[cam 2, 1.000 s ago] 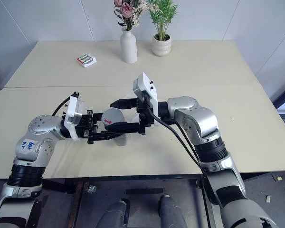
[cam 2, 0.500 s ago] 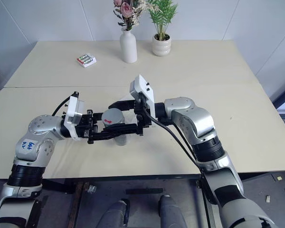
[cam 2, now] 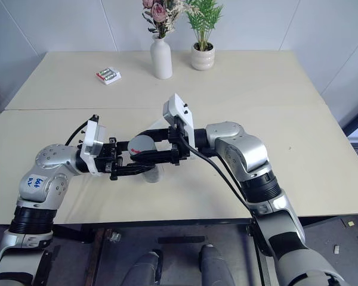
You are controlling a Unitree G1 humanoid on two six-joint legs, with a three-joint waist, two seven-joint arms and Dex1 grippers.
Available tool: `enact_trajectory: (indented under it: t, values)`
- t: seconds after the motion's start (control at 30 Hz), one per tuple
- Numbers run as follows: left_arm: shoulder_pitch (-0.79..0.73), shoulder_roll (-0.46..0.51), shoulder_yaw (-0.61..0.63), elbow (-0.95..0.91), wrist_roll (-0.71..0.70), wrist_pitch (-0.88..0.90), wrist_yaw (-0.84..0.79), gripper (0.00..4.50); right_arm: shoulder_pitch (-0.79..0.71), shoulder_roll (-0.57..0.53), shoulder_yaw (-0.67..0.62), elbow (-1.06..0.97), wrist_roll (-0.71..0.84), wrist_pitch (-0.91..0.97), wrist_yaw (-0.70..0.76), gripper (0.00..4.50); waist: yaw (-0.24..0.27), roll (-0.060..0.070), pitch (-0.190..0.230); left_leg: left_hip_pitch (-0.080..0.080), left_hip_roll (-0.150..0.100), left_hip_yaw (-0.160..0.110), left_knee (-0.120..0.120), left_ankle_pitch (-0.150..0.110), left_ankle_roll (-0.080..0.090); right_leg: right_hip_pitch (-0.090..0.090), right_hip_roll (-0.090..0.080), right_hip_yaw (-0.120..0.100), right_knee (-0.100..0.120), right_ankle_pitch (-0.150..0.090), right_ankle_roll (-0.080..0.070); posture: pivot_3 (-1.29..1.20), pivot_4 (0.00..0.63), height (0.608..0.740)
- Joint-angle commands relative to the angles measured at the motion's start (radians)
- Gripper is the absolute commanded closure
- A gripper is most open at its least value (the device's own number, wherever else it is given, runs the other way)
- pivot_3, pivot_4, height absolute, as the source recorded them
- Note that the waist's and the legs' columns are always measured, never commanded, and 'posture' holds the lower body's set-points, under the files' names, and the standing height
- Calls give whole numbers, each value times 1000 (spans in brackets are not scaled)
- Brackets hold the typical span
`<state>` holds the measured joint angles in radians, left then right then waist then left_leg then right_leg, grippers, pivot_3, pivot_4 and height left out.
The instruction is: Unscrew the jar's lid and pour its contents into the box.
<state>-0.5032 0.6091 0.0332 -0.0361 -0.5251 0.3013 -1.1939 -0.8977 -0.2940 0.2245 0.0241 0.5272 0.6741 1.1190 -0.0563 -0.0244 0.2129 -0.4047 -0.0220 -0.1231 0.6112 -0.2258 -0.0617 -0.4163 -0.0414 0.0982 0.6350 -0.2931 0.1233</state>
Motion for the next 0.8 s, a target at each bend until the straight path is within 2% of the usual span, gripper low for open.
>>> enact_trajectory:
  t: [0.03,0.27,0.5,0.63,0.8]
  values:
    - [0,8,16,-43,-17,-7,-4,2149,-32,19,-24,-26,26,-4,0,1613,0,0,0,0,0,0,0,0,0,0,0,0,0,0,0,0,150,740]
    - [9,11,16,-49,-16,-6,-6,2149,-80,75,-124,-11,123,55,-47,1613,-1,0,0,0,0,0,0,0,0,0,0,0,0,0,0,0,150,740]
    - [24,21,9,-58,-16,-7,-8,2149,-102,71,-163,8,155,86,-65,1613,1,1,0,0,0,0,0,0,0,0,0,0,0,0,0,0,150,740]
    - [24,22,8,-59,-16,-7,-5,2149,-94,42,-153,3,125,64,-56,1613,0,1,0,0,0,0,0,0,0,0,0,0,0,0,0,0,150,740]
    - [28,29,15,-62,-19,-6,-4,2149,-89,-63,-206,85,43,-32,-73,1613,1,1,0,0,-1,0,0,0,0,0,-1,0,0,0,0,0,150,740]
